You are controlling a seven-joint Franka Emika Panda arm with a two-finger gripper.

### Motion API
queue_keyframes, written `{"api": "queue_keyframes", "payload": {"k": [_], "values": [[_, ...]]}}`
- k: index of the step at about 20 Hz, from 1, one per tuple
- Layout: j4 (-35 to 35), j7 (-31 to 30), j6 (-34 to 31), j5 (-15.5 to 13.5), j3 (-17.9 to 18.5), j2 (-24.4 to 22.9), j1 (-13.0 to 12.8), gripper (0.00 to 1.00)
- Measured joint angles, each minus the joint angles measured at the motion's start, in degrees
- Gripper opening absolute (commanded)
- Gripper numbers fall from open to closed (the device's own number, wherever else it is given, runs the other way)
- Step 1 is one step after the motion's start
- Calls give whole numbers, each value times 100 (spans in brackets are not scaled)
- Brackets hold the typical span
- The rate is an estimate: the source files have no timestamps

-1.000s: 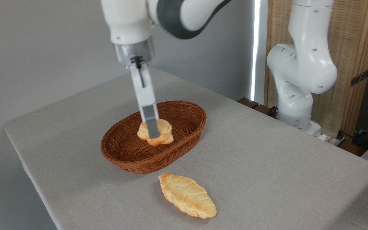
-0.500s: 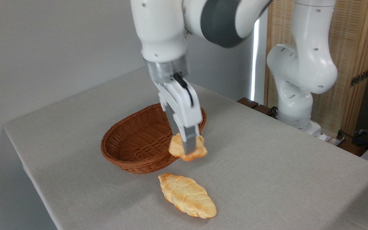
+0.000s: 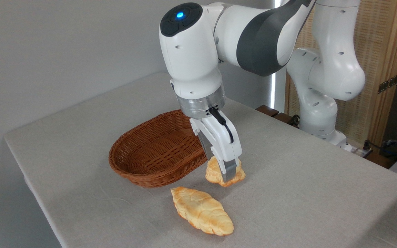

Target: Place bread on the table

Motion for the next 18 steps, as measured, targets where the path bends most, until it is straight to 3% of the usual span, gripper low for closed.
{"api": "queue_keyframes", "payload": {"k": [12,18], "values": [[217,0,43,-10,-57,-14,-18,100],[676,-140,71,-17,-455,-77,-50,100]]}}
